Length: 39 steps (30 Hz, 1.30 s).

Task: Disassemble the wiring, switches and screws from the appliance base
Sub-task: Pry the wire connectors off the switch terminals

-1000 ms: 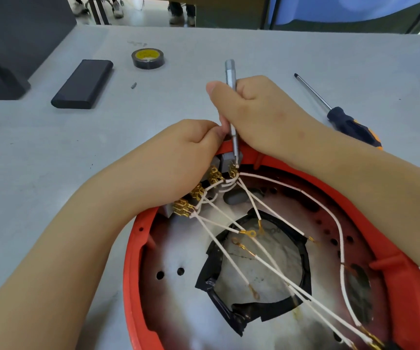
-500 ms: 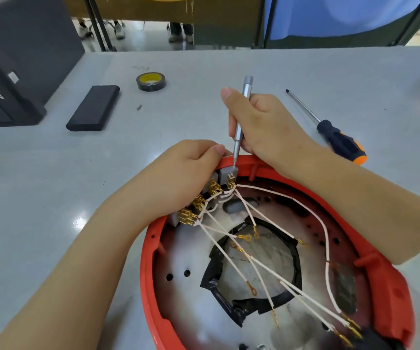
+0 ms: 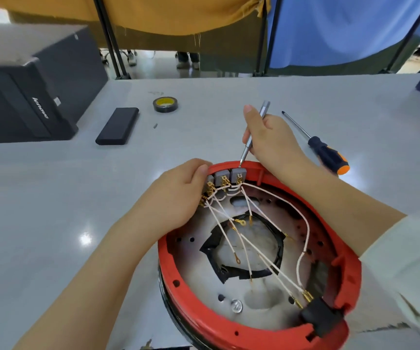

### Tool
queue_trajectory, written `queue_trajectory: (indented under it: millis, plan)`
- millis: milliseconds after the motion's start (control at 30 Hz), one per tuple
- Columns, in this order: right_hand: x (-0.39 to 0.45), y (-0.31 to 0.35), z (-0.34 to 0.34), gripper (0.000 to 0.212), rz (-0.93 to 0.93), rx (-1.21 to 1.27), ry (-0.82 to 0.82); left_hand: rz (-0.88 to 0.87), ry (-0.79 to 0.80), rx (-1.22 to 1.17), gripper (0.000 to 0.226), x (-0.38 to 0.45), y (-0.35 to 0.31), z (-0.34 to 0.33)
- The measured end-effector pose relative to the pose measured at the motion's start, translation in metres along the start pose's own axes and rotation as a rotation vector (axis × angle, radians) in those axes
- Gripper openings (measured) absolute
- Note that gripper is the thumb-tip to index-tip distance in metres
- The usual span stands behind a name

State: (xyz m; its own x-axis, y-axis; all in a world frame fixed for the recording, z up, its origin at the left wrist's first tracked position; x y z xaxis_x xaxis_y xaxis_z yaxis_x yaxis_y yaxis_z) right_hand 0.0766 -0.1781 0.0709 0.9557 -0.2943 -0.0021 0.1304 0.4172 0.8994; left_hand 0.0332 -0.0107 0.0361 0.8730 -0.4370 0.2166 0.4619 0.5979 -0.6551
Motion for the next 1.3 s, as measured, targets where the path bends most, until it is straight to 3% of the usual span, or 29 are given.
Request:
queue_trajectory:
  millis: [500,600,767,867,1067,1300]
  plan:
    - [-0.016,0.024,-0.02,0.053,0.126,0.027,0.265,-0.13,0.202,-0.109,0.034,0.038,-0.018,-0.025]
    - [-0.01,0.011,-0.014,0.051,0.085,0.12,0.225,-0.153,0.195,-0.07,0.033,0.043,-0.02,-0.025]
    - [-0.014,0.013,-0.013,0.052,0.19,0.073,0.178,-0.166,0.206,0.091,0.042,0.047,-0.017,-0.025]
    - [-0.014,0.014,-0.012,0.05,0.205,0.073,0.183,-0.12,0.278,0.011,0.049,0.046,-0.011,-0.033]
    - [-0.024,0.022,-0.019,0.042,0.264,-0.081,0.236,-0.105,0.249,-0.183,0.043,0.04,-0.009,-0.035]
    - [-0.033,0.025,-0.005,0.04,0.358,-0.082,0.055,-0.086,0.188,-0.185,0.048,0.04,-0.005,-0.029]
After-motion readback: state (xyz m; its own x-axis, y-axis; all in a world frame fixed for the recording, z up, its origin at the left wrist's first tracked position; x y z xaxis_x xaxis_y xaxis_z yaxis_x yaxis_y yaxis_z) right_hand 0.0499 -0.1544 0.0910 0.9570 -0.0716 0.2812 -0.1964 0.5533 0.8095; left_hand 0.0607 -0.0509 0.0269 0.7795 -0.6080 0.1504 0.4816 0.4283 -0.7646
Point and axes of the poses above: each hand's wrist, its own x-axis towards the middle knuckle, its own z-axis out of the back of the hand, y = z × x, the point moved 10 cm from there along x, towards the middle knuckle, and after that the axes turned 15 degrees about -z, right-handed, at the moved point
